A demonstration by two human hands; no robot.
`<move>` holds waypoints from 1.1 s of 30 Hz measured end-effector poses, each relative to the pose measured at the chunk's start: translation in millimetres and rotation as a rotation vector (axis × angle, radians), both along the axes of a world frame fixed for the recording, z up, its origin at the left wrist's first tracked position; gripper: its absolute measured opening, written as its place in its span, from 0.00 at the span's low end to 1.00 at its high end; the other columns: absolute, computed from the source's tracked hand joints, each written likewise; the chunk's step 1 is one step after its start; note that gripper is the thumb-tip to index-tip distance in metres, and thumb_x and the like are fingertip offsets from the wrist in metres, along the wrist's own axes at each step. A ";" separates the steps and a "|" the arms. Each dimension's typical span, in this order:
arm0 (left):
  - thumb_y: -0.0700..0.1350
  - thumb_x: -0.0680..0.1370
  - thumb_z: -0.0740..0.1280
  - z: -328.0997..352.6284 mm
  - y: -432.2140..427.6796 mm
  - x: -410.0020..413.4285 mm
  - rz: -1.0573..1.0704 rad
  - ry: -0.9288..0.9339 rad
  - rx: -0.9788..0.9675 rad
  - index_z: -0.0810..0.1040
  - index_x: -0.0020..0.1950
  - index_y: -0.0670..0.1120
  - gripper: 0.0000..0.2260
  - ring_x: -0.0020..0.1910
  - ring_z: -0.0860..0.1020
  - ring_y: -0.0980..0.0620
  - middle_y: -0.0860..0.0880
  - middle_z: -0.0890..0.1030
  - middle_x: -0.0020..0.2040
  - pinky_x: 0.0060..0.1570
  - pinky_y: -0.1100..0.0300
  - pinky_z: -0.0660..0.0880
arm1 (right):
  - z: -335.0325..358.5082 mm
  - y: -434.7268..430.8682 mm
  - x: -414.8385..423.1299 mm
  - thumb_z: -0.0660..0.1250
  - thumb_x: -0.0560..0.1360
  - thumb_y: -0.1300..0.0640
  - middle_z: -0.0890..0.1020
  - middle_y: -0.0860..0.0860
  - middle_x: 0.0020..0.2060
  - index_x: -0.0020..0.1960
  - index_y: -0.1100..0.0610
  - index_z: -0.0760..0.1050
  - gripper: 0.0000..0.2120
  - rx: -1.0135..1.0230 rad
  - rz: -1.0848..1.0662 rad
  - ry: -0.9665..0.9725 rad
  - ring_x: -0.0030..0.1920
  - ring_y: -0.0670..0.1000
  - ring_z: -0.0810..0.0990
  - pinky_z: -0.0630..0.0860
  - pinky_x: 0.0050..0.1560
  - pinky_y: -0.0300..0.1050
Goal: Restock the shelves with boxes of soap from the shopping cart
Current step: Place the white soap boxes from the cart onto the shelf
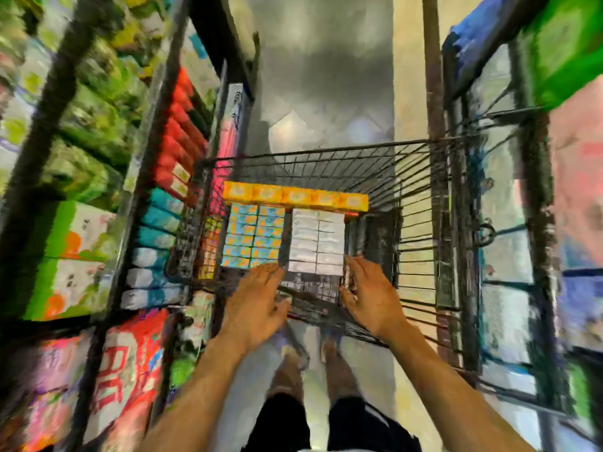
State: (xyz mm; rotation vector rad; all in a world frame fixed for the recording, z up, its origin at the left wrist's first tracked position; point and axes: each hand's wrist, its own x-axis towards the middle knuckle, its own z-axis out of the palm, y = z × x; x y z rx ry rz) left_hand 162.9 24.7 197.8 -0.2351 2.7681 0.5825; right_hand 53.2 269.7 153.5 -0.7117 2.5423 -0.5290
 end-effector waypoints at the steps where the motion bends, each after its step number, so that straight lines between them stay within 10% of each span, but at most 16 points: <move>1: 0.58 0.74 0.59 -15.8 -2.6 -13.9 -0.020 -0.027 0.008 0.74 0.70 0.43 0.29 0.66 0.75 0.39 0.41 0.77 0.68 0.67 0.48 0.72 | -12.8 -2.1 -5.9 0.66 0.81 0.49 0.70 0.61 0.74 0.79 0.59 0.64 0.31 0.008 -0.008 -0.027 0.74 0.63 0.69 0.69 0.74 0.58; 18: 0.47 0.68 0.74 -287.3 -41.7 -94.7 -0.249 -0.321 0.070 0.80 0.62 0.39 0.25 0.58 0.79 0.33 0.35 0.80 0.60 0.55 0.39 0.79 | -264.9 -38.6 -45.4 0.75 0.73 0.59 0.71 0.62 0.70 0.74 0.60 0.71 0.31 0.116 0.000 -0.365 0.67 0.67 0.73 0.77 0.61 0.63; 25: 0.50 0.71 0.74 -324.5 -47.4 -95.3 -0.456 -0.099 -0.107 0.78 0.63 0.48 0.21 0.53 0.75 0.40 0.43 0.76 0.56 0.48 0.49 0.70 | -305.4 -43.2 -34.6 0.75 0.70 0.65 0.79 0.62 0.55 0.61 0.61 0.79 0.20 0.086 -0.007 -0.052 0.54 0.66 0.77 0.79 0.52 0.61; 33: 0.48 0.71 0.73 -317.0 -50.8 -95.1 -0.421 -0.034 0.043 0.79 0.59 0.42 0.19 0.54 0.74 0.42 0.43 0.76 0.56 0.50 0.50 0.70 | -296.3 -38.7 -28.7 0.75 0.70 0.59 0.79 0.60 0.59 0.61 0.60 0.79 0.20 0.095 0.057 0.002 0.58 0.62 0.77 0.74 0.53 0.57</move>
